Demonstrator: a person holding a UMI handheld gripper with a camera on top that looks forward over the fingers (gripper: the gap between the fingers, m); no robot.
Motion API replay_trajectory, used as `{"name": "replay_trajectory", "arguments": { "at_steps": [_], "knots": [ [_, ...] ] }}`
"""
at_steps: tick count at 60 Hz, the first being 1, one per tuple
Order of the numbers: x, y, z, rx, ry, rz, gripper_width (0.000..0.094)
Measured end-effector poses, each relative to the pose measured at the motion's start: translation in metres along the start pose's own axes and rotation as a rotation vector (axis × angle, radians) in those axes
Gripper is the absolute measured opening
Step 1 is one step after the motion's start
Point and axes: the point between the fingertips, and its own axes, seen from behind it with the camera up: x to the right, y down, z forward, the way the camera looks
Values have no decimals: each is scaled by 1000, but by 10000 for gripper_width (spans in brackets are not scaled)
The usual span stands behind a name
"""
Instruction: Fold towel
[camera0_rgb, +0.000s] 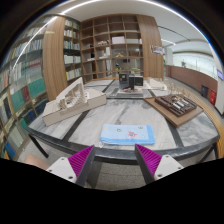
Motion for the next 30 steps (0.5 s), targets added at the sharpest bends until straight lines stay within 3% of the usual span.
{"name": "replay_trajectory", "arguments": {
  "at_steps": [5,19,30],
  "knots": [
    [-6,0,10,-21,-21,4,795],
    [-46,-25,146,-33,-34,-49,646],
    [-58,0,222,-112,-23,-122,511]
  ]
}}
